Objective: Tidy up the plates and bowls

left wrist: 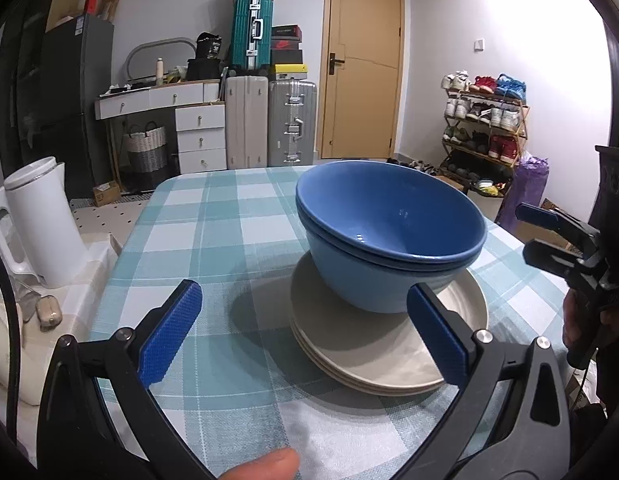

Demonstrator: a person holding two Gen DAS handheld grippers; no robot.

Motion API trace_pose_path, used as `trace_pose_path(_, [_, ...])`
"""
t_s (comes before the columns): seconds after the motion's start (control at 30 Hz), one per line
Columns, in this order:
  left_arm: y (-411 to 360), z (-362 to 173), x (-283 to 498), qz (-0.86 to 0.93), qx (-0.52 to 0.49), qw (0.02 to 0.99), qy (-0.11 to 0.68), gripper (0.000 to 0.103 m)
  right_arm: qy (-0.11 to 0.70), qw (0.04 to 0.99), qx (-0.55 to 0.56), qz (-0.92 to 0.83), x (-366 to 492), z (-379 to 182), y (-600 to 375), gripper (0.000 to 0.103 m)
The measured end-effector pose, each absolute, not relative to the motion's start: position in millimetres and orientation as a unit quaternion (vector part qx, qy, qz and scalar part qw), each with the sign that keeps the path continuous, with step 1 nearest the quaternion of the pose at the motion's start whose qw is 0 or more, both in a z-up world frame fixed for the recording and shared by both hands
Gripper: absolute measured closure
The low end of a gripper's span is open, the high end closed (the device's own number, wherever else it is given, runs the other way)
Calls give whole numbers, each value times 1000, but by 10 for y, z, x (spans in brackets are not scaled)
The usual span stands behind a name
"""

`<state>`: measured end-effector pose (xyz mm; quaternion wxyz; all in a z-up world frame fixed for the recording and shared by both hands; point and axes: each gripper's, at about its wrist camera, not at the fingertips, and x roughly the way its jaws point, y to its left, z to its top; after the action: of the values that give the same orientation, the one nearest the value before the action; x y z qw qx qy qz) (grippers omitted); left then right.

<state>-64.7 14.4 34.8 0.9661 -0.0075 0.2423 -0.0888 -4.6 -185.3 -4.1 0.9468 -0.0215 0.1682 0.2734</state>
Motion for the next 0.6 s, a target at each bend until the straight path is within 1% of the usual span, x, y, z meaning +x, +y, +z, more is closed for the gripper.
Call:
trace_pose_path(0.3, [155, 152, -595, -96, -6, 967, 235, 0, 162, 943, -32, 290, -108, -146, -1776, 1])
trace_pose_path(0.6, [190, 97, -587, -105, -13, 967, 230, 0, 154, 943, -24, 292, -139, -242, -1798, 1])
